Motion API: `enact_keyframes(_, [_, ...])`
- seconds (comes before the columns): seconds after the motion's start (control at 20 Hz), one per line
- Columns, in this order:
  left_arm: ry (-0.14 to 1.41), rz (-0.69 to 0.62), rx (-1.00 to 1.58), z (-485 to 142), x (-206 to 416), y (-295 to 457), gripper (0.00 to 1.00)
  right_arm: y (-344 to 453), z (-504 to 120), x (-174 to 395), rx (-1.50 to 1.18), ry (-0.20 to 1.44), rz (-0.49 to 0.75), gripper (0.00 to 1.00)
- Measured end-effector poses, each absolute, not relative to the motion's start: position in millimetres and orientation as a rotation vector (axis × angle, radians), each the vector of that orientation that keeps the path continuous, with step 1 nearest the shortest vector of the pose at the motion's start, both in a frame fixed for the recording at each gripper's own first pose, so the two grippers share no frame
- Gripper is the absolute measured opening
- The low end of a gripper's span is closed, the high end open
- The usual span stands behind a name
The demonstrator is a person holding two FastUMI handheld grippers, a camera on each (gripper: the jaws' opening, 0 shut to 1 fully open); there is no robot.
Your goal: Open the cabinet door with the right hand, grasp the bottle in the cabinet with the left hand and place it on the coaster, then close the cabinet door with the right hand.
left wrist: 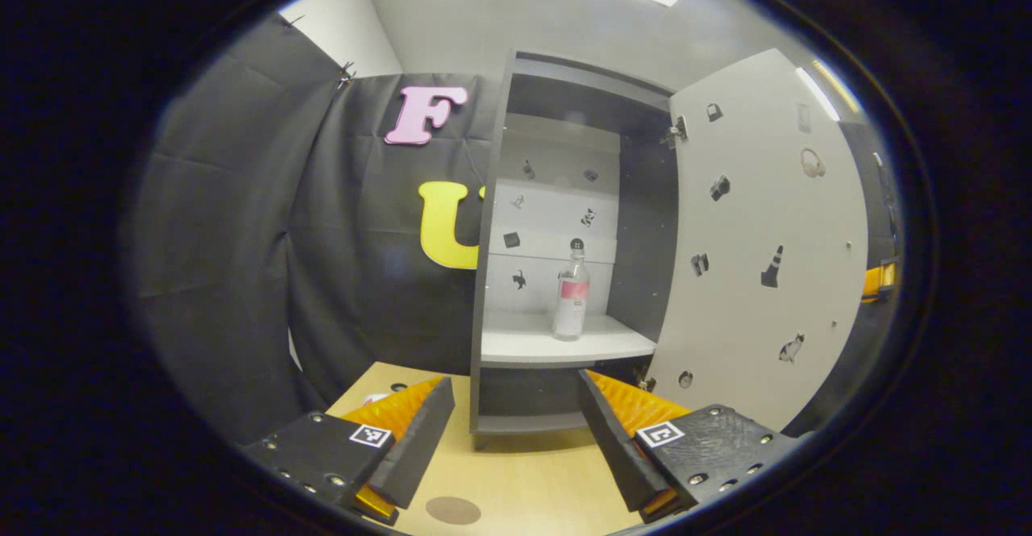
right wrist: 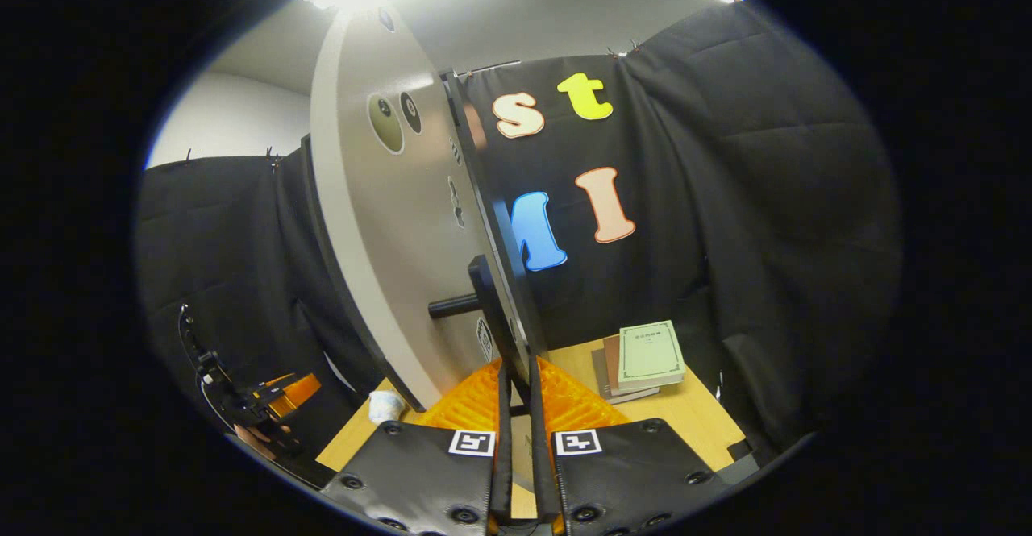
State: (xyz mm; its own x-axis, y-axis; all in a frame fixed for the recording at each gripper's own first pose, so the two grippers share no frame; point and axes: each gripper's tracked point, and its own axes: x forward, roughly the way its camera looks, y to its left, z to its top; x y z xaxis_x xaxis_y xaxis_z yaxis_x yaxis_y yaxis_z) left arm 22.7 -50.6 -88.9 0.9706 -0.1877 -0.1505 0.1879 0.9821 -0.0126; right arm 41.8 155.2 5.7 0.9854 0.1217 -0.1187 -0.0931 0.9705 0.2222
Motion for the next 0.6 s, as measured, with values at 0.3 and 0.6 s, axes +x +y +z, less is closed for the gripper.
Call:
enact_keyframes(0.3, [0.168, -0.307, -0.012, -97, 55, -44, 0.94, 124, 2, -6, 0.188, 0.125, -0.092, 0.13])
enact_keyframes(0.6, [0.185, -0.379, -0.015, -109, 80, -68, 0.93, 71, 11, -11, 0.239, 0.073, -0.250, 0.13])
